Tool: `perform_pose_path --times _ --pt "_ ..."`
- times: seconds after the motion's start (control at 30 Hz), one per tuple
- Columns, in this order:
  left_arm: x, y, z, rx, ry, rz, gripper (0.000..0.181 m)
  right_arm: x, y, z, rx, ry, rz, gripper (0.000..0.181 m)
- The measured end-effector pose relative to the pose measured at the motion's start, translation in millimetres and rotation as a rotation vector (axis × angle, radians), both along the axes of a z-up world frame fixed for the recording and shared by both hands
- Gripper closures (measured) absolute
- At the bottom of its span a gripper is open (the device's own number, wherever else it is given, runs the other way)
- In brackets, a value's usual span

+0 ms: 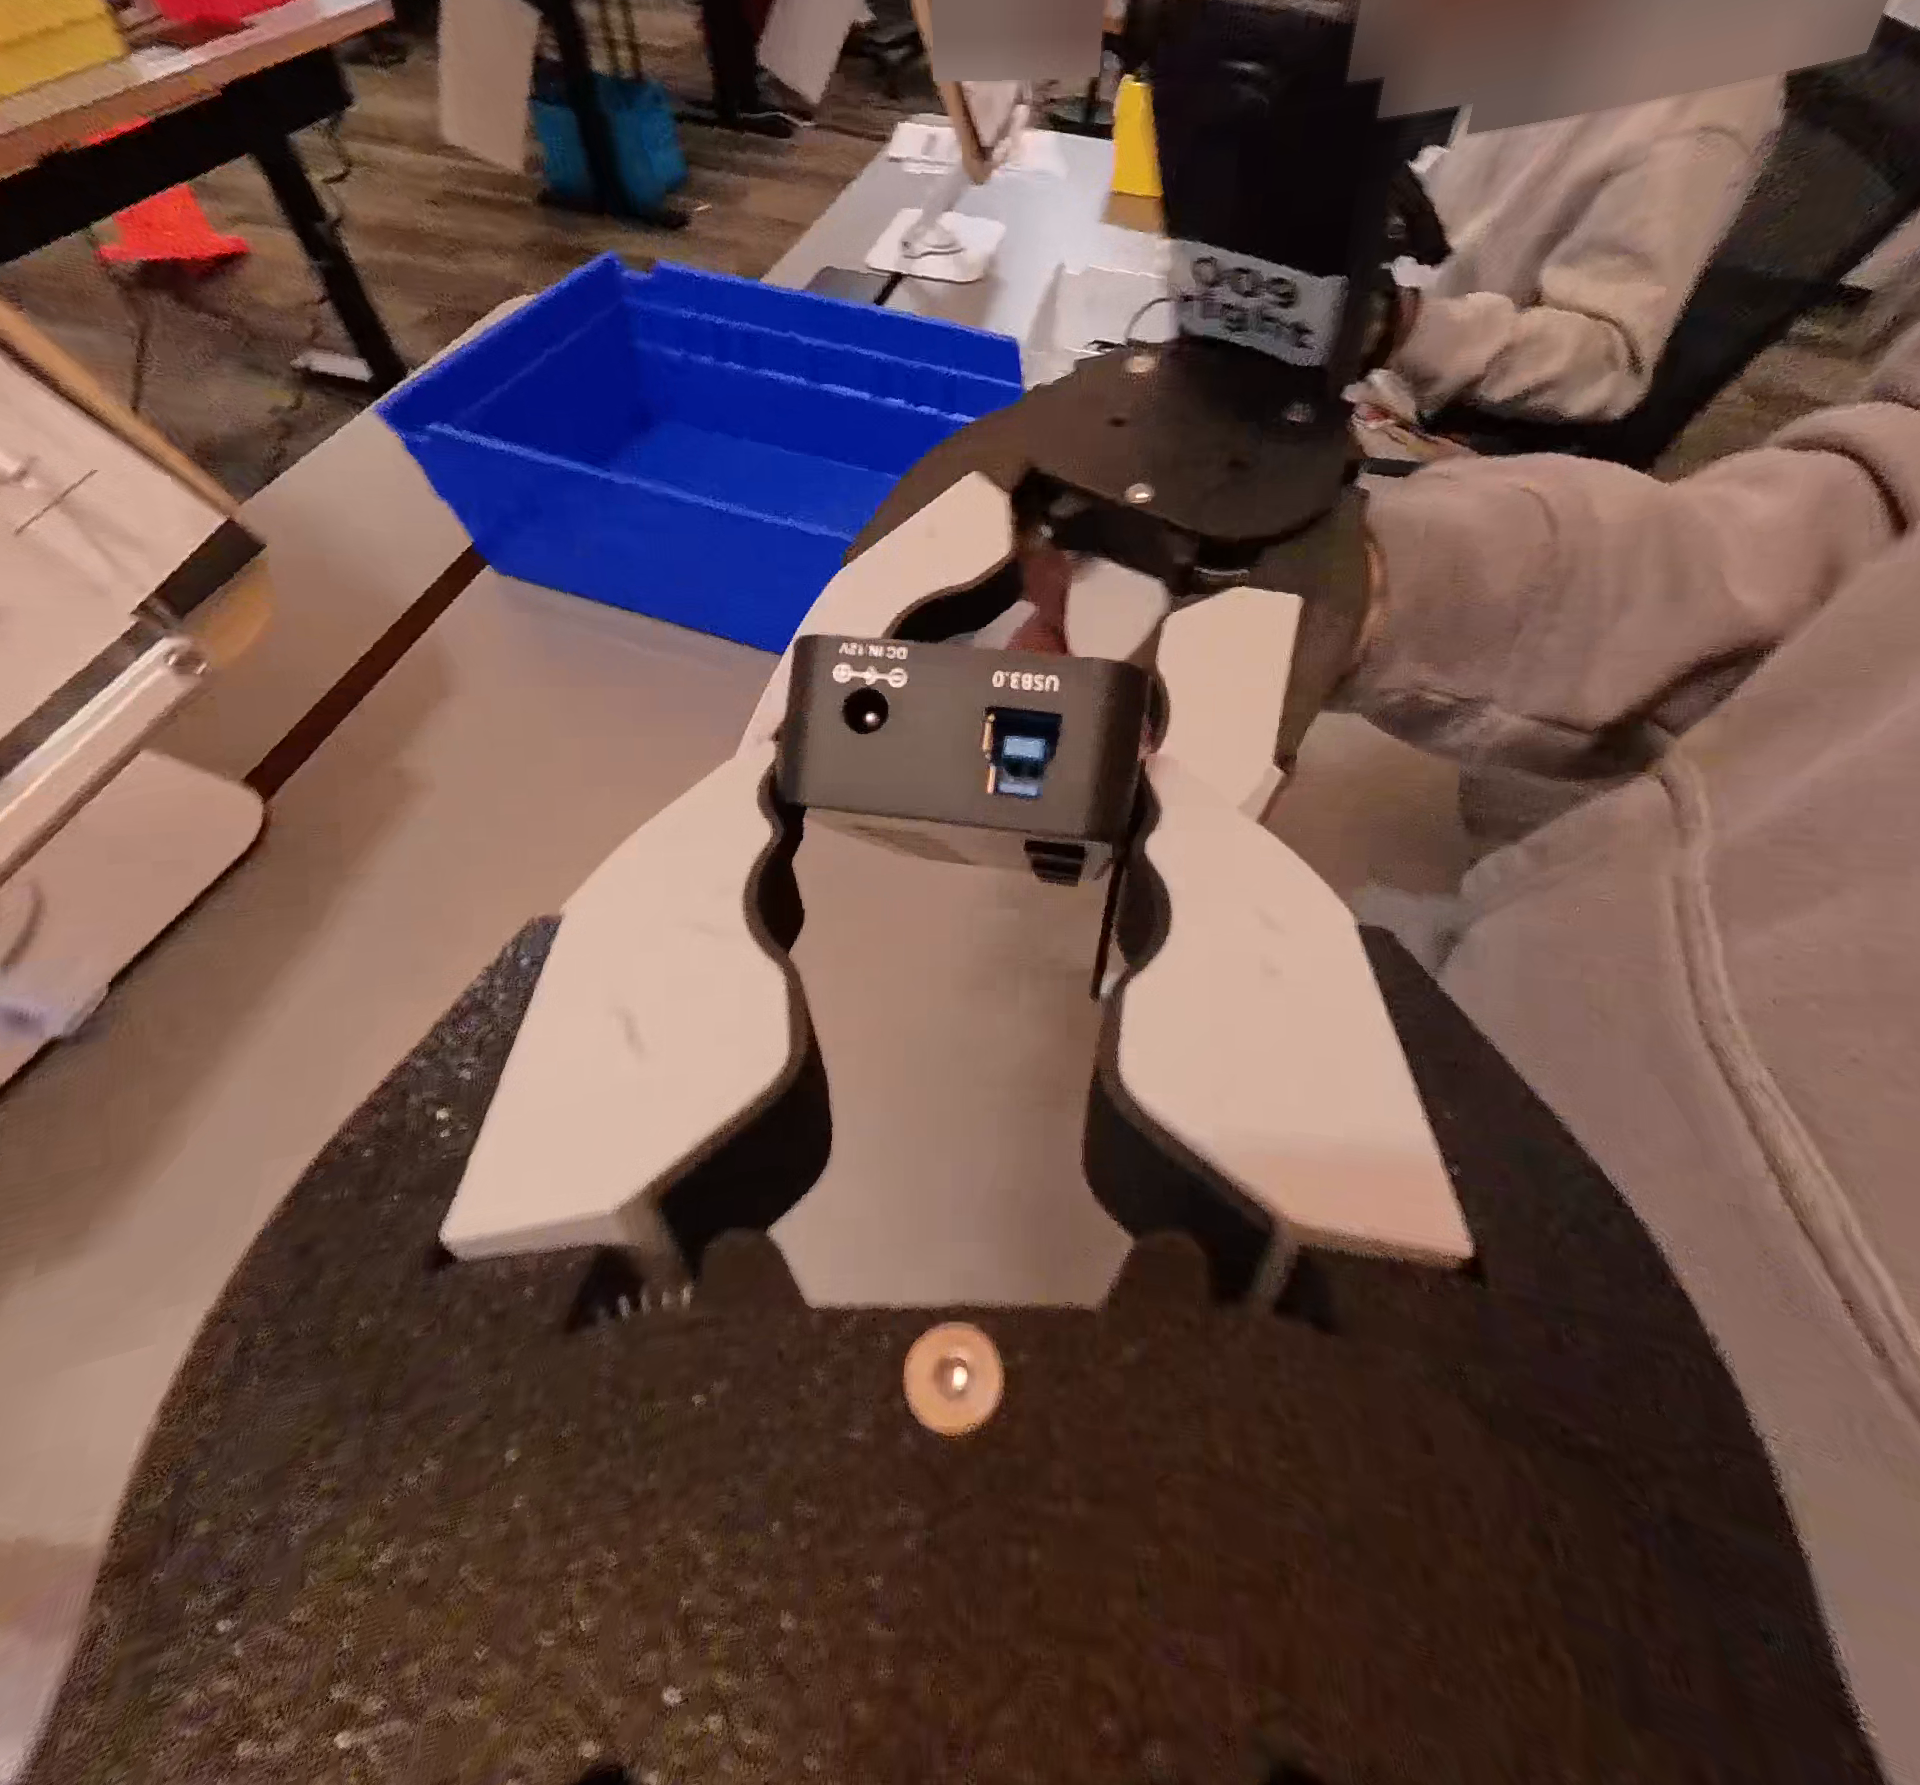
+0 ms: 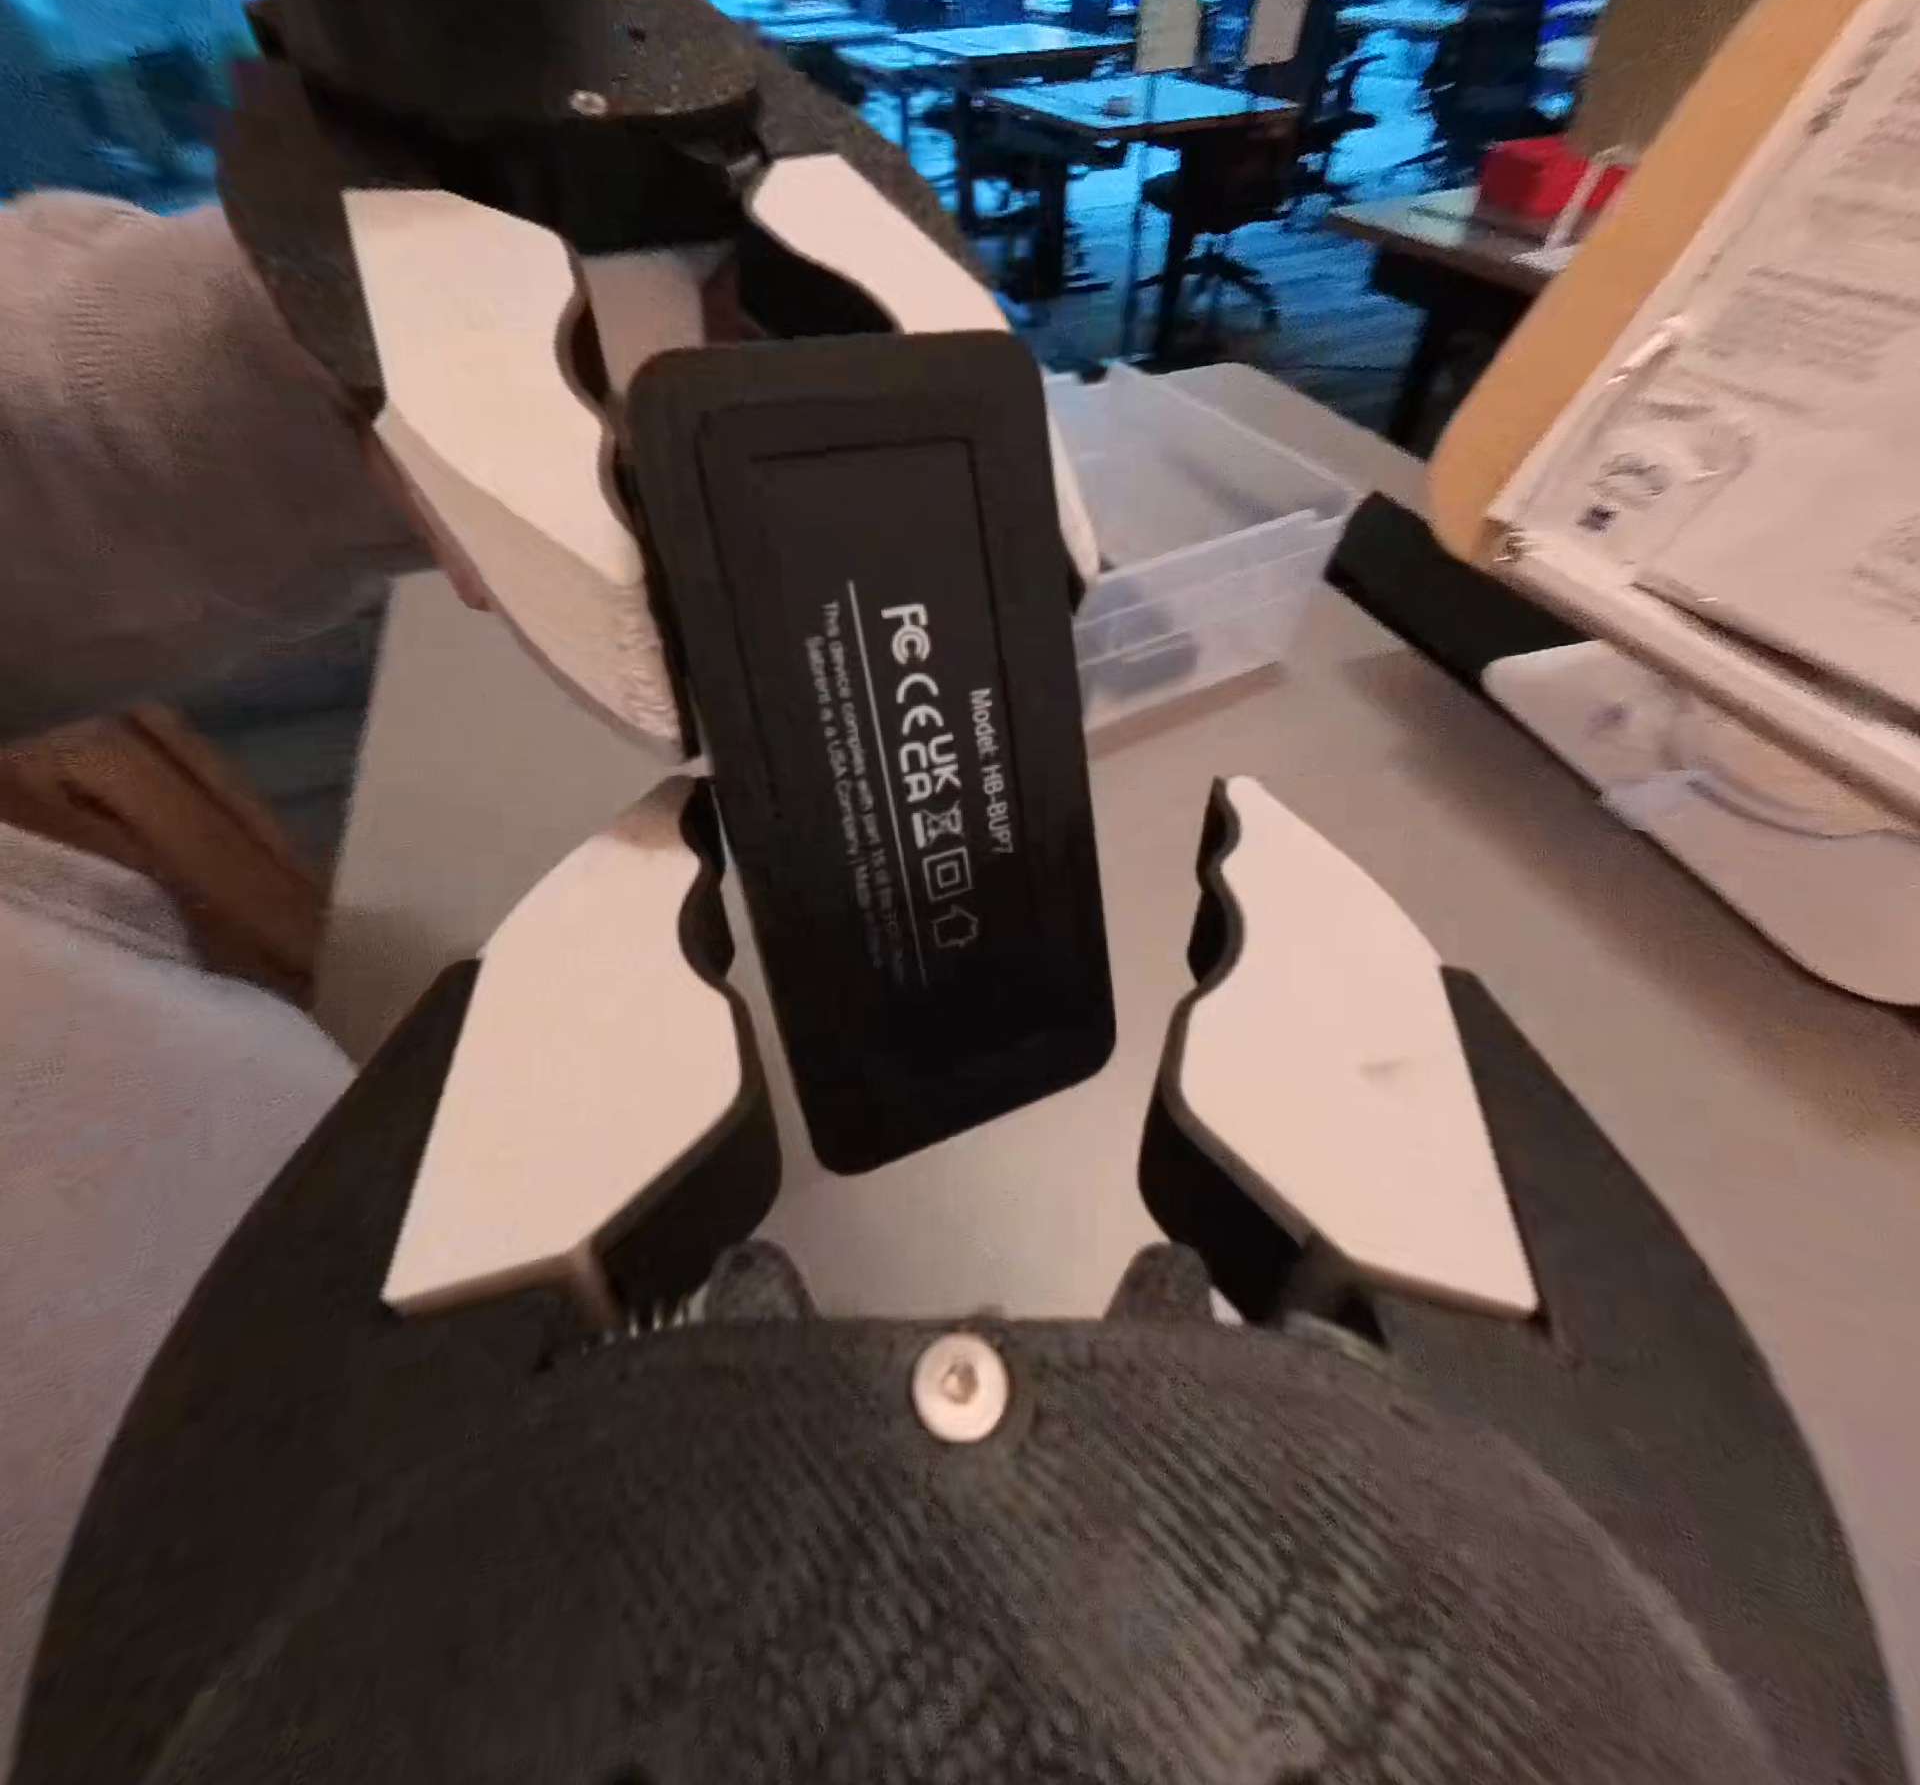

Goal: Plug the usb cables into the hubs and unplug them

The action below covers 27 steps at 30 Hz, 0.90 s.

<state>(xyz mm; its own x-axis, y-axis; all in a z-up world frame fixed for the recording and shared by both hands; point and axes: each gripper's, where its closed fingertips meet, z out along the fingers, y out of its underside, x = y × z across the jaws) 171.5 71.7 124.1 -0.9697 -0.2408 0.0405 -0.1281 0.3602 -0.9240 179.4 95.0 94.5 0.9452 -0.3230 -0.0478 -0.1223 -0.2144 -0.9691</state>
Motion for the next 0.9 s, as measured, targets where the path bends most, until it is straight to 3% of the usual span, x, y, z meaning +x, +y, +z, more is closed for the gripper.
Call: perform_pose_path --times 0.07,0.13,0.27,0.37,0.57,0.7,0.9 --pt "-9.3 -4.2 -3.1 0.027 -0.036 -0.097 0.123 -14.6 6.2 -5.6 -0.007 0.069 0.121 0.094" --pt "-14.6 -5.9 -11.7 0.074 -0.068 -0.165 0.123 -28.7 11.1 -10.9 -0.034 0.083 0.207 0.1" --pt "-19.3 -4.7 -23.6 0.151 -0.079 -0.188 0.122 -33.2 10.7 -27.1 -0.126 0.055 0.208 0.111" --pt "-19.5 -5.4 -14.9 0.121 -0.087 -0.156 0.109 -29.1 8.5 -27.1 -0.084 0.06 0.179 0.112" --pt "-24.4 2.7 -8.1 0.143 -0.108 -0.185 0.104 -36.6 8.4 -24.5 -0.039 0.046 0.235 0.111" --pt "-28.5 5.1 -11.9 0.235 -0.115 -0.233 0.126 -40.5 14.8 -30.8 -0.101 0.013 0.25 0.111" --pt "-29.0 4.6 -17.5 0.344 -0.154 -0.267 0.126 -40.7 15.5 -39.9 -0.156 0.014 0.26 0.11"
